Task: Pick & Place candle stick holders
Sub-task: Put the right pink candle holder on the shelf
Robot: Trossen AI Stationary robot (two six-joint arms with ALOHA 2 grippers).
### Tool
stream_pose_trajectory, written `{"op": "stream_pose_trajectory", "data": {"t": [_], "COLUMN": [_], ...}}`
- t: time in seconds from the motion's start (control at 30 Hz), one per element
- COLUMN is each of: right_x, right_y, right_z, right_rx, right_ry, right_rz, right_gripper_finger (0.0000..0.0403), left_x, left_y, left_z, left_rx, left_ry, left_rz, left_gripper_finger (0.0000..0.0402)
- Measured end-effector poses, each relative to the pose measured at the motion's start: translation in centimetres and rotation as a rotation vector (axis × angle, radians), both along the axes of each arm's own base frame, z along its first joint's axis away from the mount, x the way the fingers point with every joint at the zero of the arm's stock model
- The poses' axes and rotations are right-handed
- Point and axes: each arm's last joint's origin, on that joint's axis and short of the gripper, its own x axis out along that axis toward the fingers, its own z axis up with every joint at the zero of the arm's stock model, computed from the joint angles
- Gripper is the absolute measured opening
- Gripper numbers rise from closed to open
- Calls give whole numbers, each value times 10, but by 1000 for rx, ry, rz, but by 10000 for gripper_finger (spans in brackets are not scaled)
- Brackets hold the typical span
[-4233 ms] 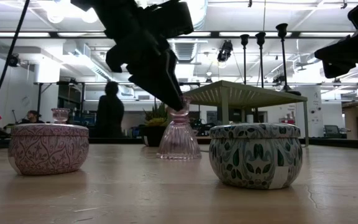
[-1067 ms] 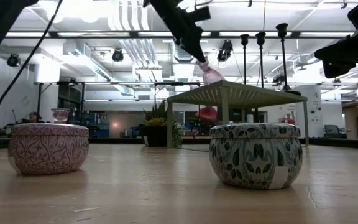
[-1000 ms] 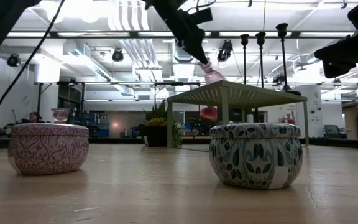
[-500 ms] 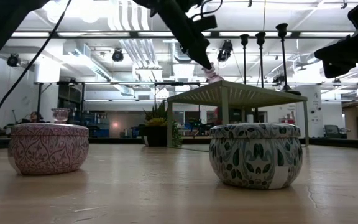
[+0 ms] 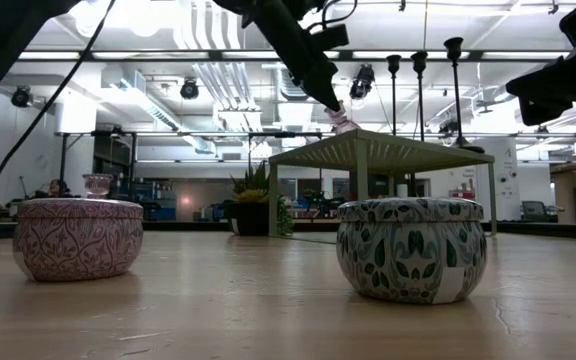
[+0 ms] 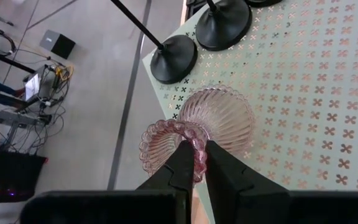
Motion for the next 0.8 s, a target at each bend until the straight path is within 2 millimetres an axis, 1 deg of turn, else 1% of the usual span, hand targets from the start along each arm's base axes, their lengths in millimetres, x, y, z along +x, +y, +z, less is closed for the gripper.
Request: {"op": "stream_pose_trajectory", "data": {"t": [0.47,0.8], "right_x": [0,0], "right_y": [0,0], "right_z": [0,0], "right_rx": [0,4], "right_ry": [0,0], "right_rz": [0,0], "right_gripper_finger": [8,8], "left_x": [0,0], "left_y": [0,1], "left_z": [-4,-3], "left_rx": [-6,-13], "left_ry": [13,-10], "left_rz": [2,13], "left_gripper_finger": [34,80]}}
